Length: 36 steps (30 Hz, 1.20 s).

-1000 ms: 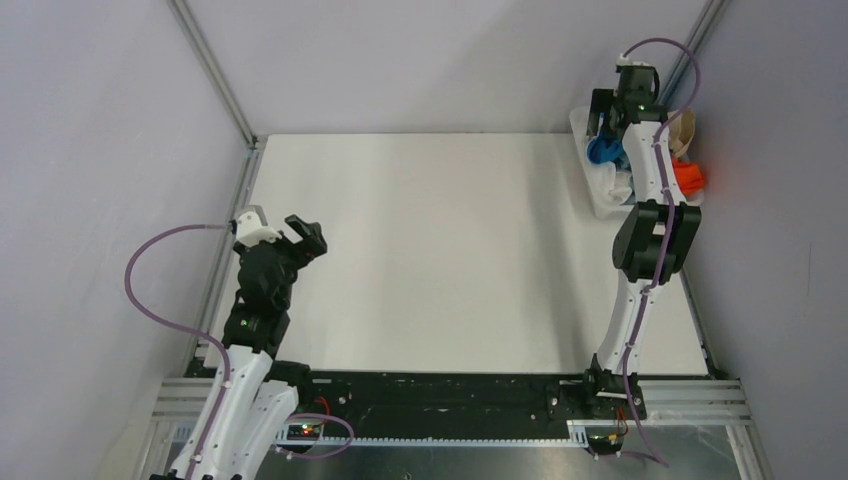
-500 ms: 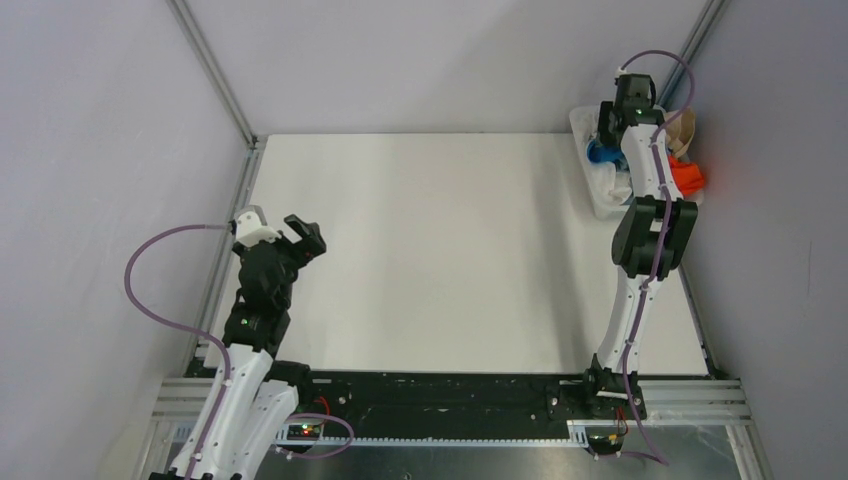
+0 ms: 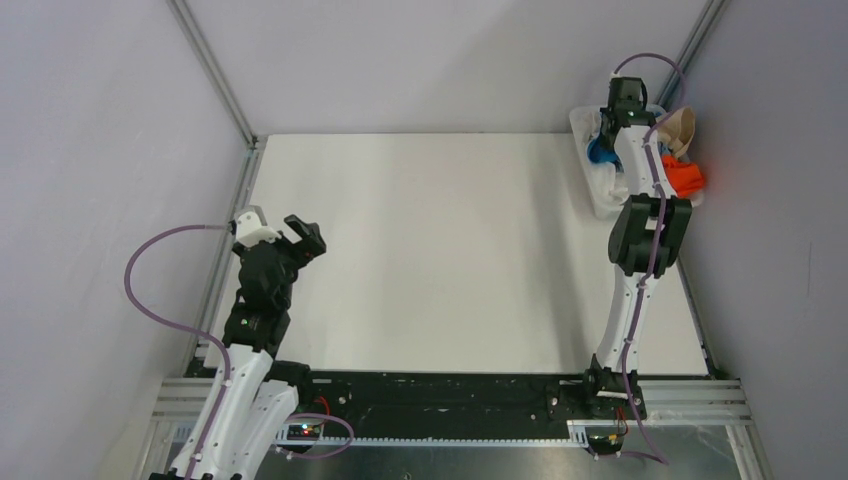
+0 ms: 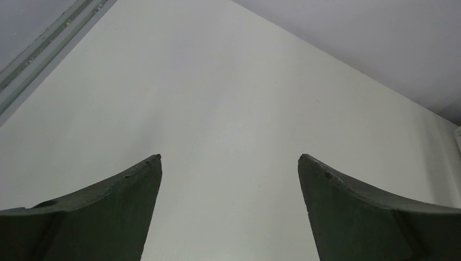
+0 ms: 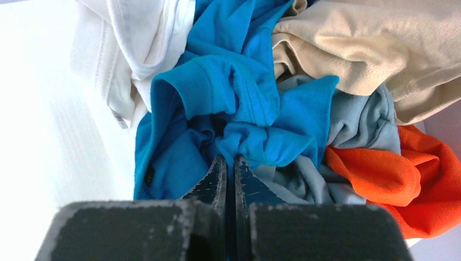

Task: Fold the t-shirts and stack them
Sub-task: Grab crumpled tshirt from bin with the right arm

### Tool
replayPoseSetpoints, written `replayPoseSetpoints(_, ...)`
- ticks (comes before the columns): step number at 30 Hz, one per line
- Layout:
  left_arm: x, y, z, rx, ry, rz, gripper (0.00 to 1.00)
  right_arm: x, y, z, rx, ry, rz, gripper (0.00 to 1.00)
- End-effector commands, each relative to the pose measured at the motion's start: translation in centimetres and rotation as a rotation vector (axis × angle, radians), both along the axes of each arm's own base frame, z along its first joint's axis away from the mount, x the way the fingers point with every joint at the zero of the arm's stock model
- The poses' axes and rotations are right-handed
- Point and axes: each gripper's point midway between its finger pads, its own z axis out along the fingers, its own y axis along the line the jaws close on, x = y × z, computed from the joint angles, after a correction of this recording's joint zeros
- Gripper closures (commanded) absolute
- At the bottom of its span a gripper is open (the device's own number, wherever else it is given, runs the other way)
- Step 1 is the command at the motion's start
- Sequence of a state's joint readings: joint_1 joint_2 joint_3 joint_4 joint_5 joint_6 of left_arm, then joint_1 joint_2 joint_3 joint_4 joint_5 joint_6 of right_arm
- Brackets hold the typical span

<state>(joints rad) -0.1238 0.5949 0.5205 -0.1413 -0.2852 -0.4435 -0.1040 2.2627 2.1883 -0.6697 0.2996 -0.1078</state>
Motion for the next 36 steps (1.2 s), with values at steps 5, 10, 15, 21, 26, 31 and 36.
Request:
replayPoseSetpoints(5,0.0,0.7,2.7,0.017,-0.058,0.027,0.02,1.4,-1.0,12.8,-0.058,-0.363,-0.093,1.00)
replayPoseSetpoints(10,-0.1,0.9,2.7,0.019,-0.057,0.036,0.02,0.0,-2.4,21.9,-0.091,-0.634,-0.195,1.00)
replayPoseSetpoints(15,-0.1,1.0,2.7,0.021,-0.053,0.047,0.02,-1.3,-2.6,27.4,-0.150,-0.760,-0.200,1.00)
replayPoseSetpoints(21,-0.2,1.2,2.5,0.021,-0.049,0.058,0.02,-2.8,-3.7,32.9,-0.276,-0.884,-0.238,1.00)
replayPoseSetpoints(26,-0.1,1.1,2.4,0.017,-0.041,0.053,0.02,-5.6,-4.9,39.8,-0.344,-1.078,-0.336,1.00)
replayPoseSetpoints(31,0.2,1.1,2.1,0.017,-0.029,0.054,0.02,-9.2,-4.9,46.0,-0.336,-1.320,-0.380,1.00)
replayPoseSetpoints(36,0.5,0.9,1.6,0.018,-0.007,0.047,0.02,-11.7,-2.8,51.0,-0.278,-1.541,-0.241,1.00)
